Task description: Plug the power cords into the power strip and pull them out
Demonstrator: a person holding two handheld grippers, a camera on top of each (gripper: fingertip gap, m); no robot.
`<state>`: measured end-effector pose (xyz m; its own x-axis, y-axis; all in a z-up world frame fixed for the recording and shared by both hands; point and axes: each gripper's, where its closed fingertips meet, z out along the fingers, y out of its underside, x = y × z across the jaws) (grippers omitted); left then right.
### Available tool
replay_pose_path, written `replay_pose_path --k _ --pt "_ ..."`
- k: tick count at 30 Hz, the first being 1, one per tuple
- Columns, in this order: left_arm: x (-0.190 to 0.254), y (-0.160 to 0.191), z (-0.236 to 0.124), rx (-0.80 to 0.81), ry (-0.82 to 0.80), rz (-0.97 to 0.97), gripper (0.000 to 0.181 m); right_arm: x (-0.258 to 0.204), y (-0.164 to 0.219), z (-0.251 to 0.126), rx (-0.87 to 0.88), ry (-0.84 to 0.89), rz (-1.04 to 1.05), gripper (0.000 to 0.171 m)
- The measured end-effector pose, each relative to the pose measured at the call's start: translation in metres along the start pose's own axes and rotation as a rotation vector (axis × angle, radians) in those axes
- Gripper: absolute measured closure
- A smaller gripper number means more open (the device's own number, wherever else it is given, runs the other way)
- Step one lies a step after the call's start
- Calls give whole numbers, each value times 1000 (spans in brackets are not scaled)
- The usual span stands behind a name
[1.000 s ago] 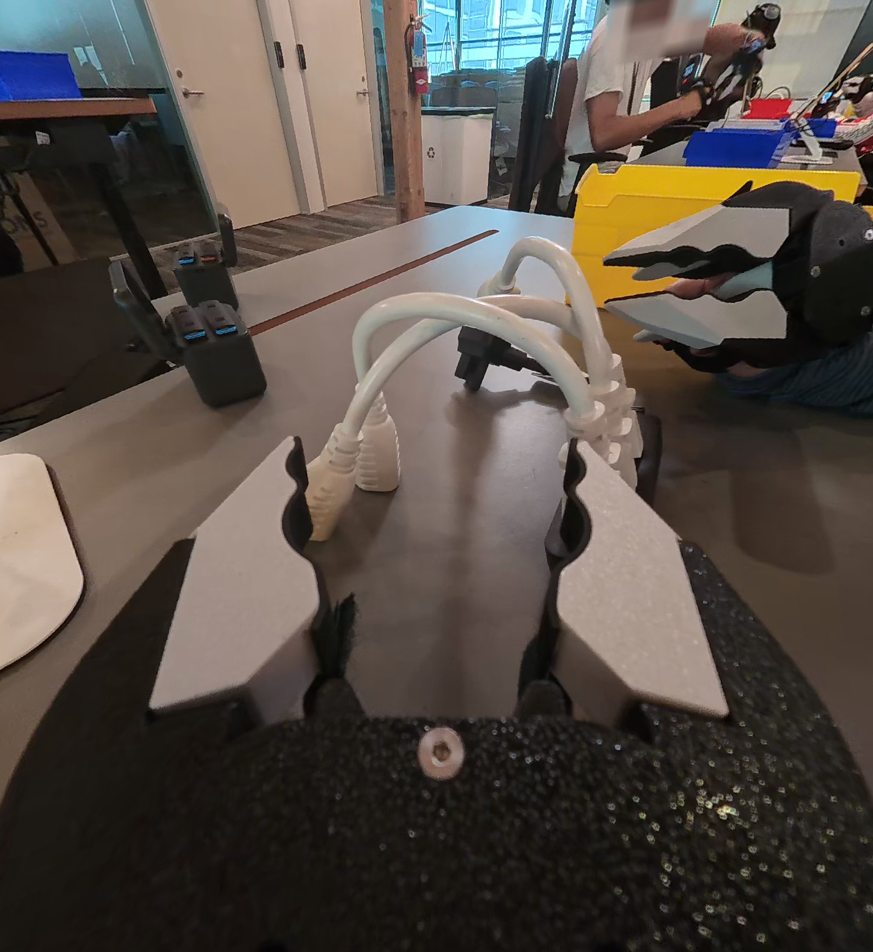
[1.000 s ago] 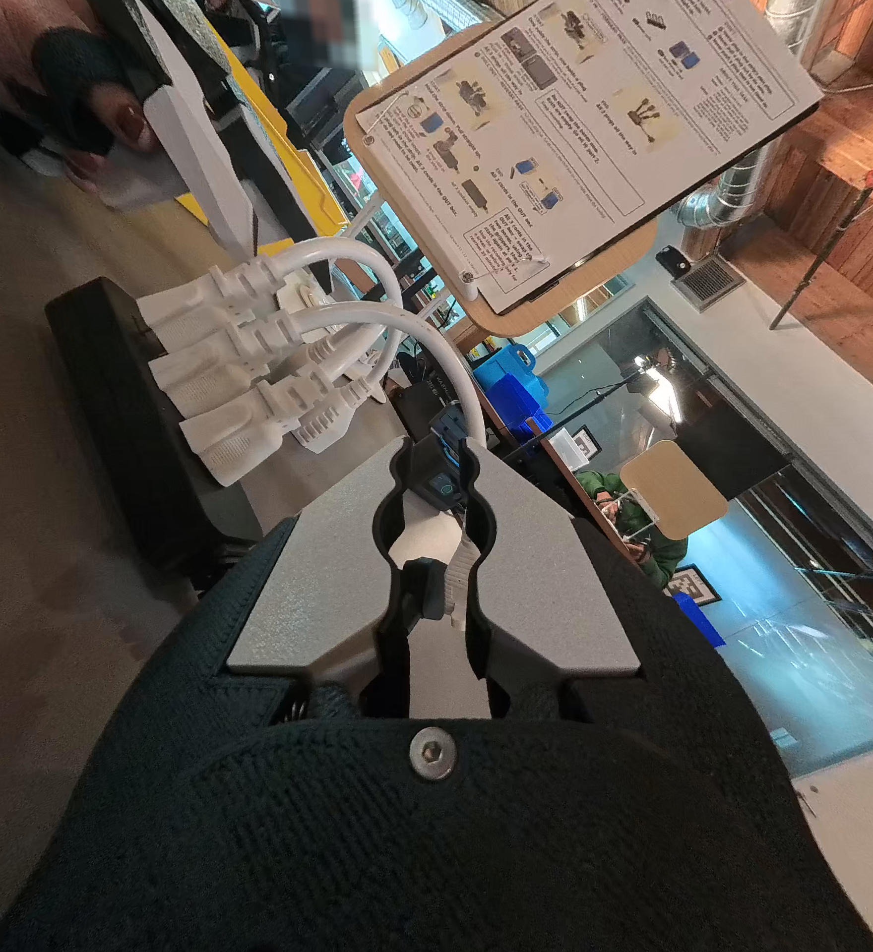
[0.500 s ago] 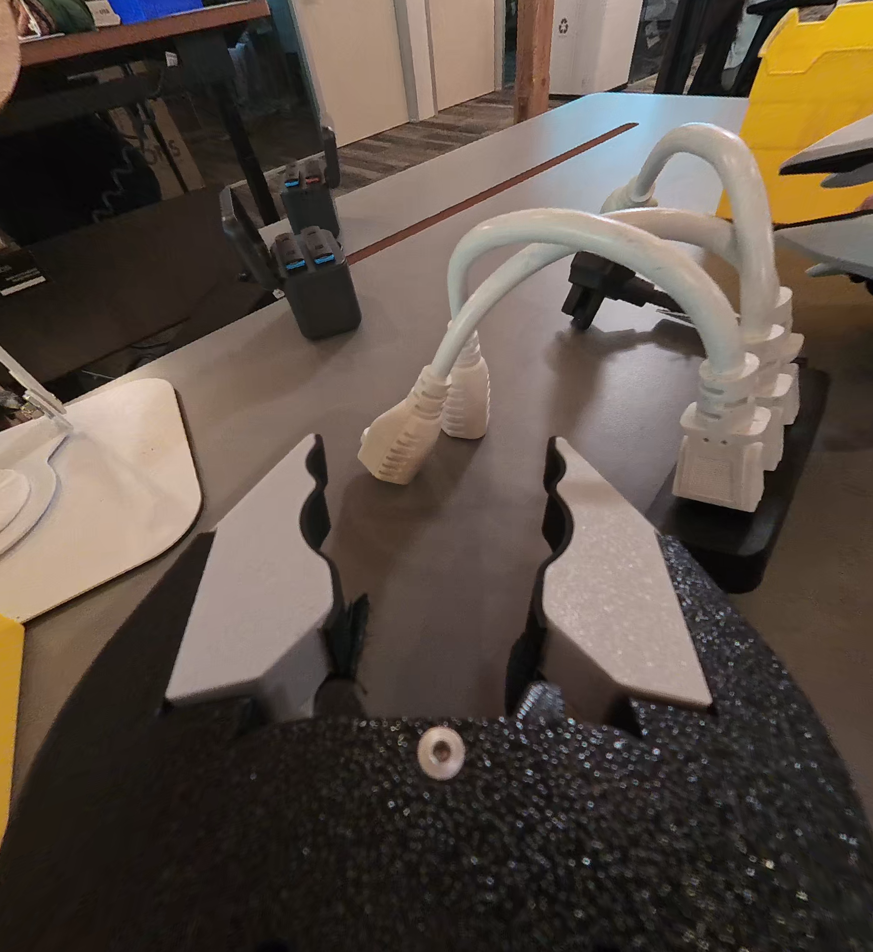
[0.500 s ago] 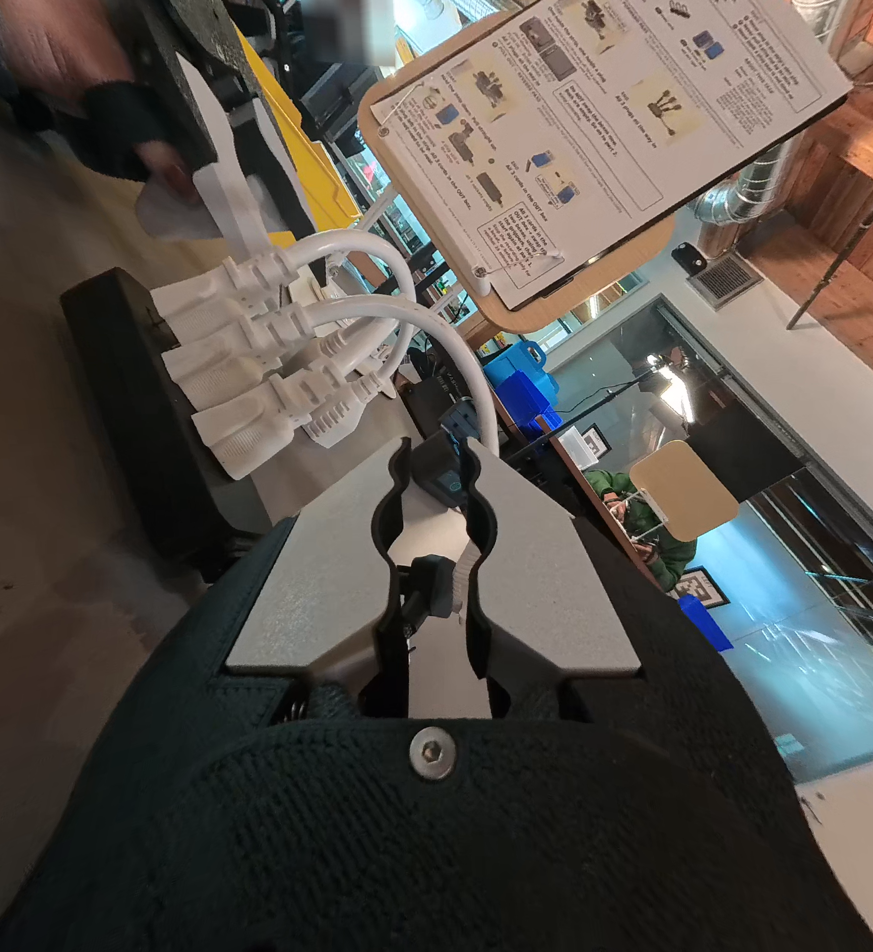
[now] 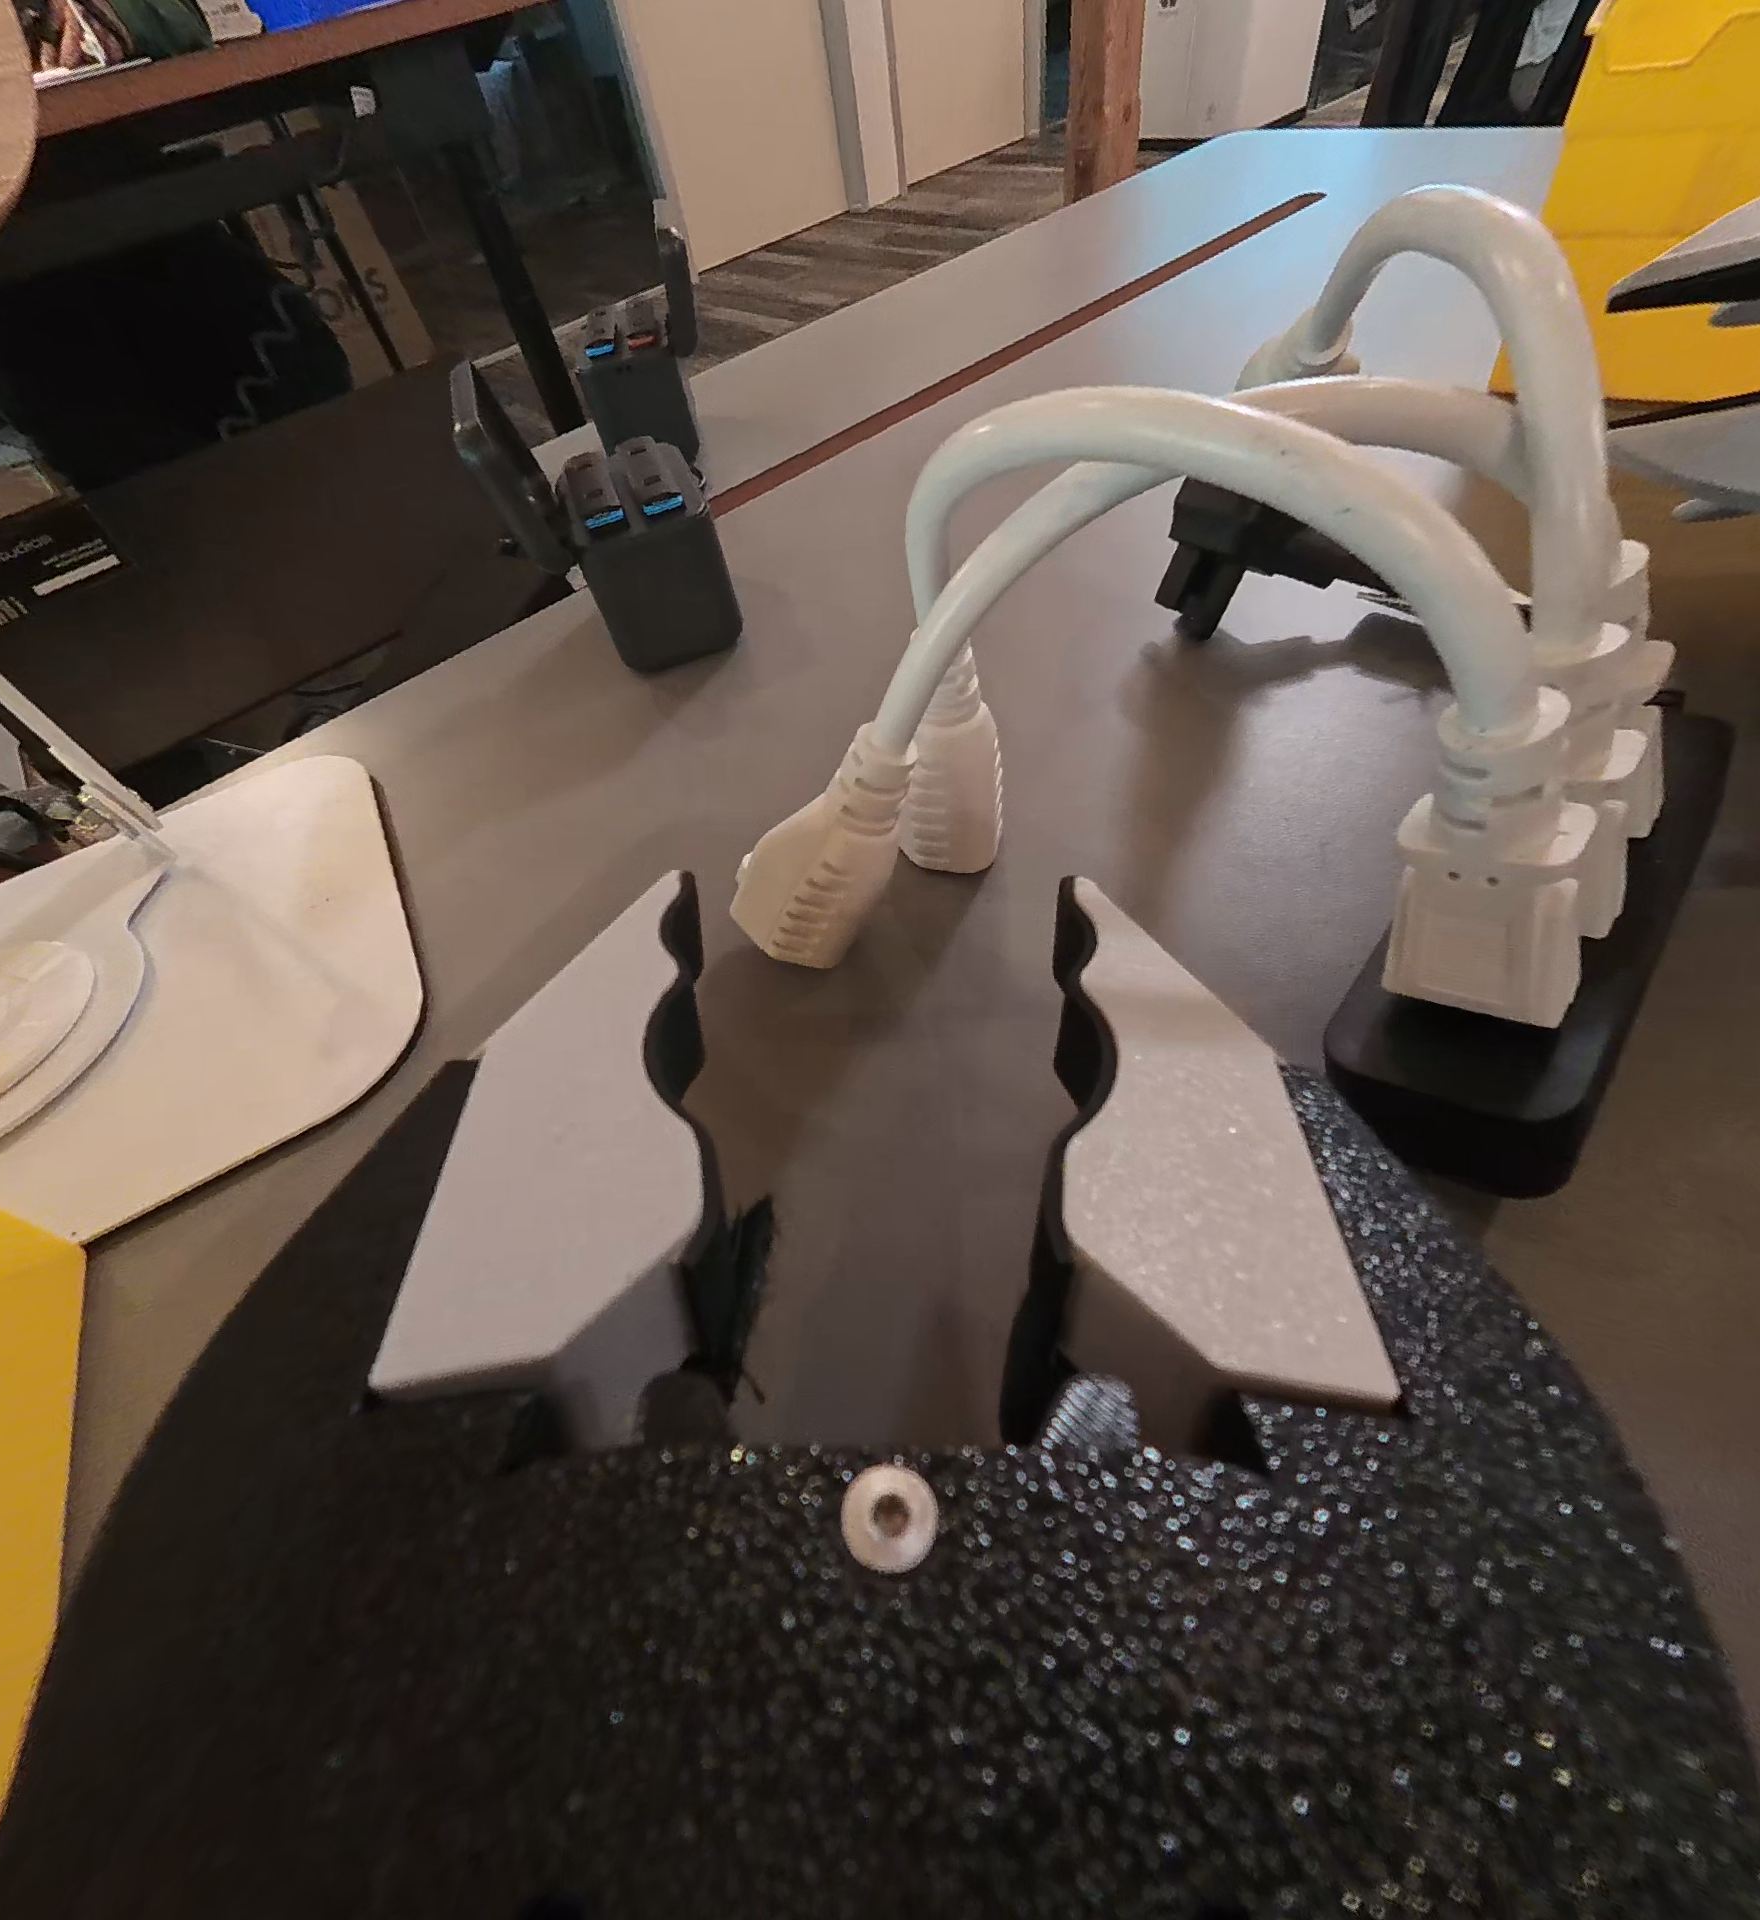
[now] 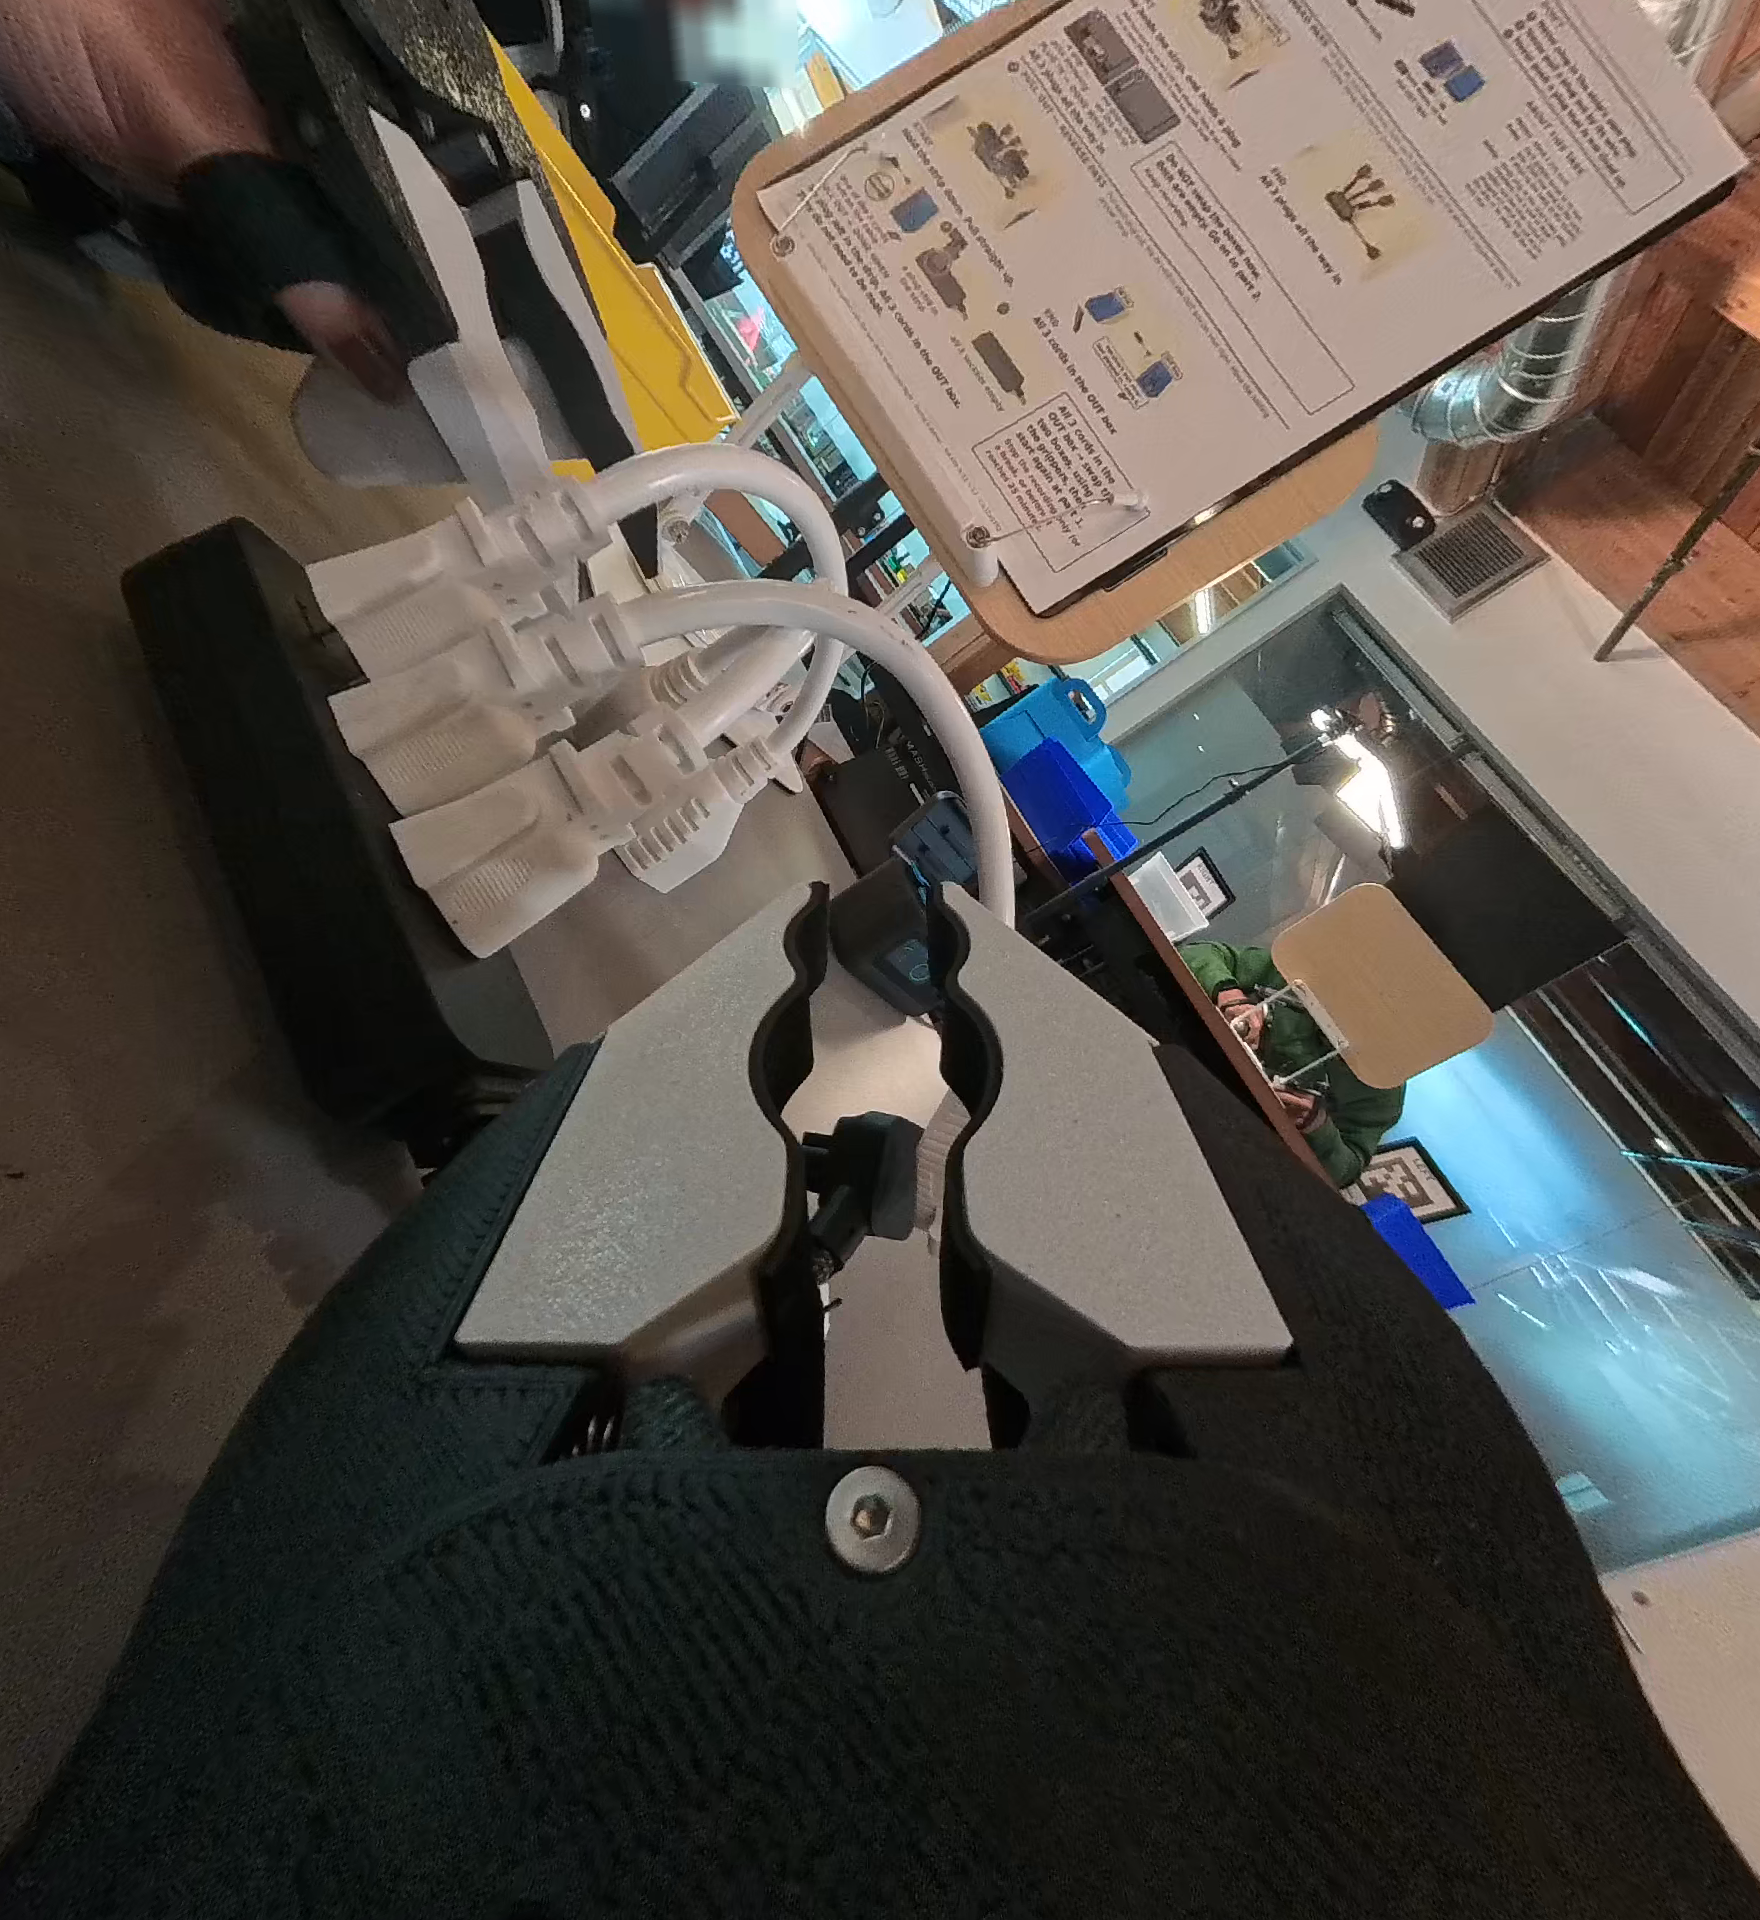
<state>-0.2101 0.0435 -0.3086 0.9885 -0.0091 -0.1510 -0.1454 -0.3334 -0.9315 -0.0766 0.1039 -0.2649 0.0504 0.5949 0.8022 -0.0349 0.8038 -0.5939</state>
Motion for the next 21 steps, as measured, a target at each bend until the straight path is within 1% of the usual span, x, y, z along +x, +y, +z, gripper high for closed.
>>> replay_pose_path --k 12,21 --pt "-2 1 1 -7 -21 20 115 -1 0 0 0 -9 7 154" --pt "-6 -1 -2 10 -23 -20 132 0 1 0 0 -4 11 154"
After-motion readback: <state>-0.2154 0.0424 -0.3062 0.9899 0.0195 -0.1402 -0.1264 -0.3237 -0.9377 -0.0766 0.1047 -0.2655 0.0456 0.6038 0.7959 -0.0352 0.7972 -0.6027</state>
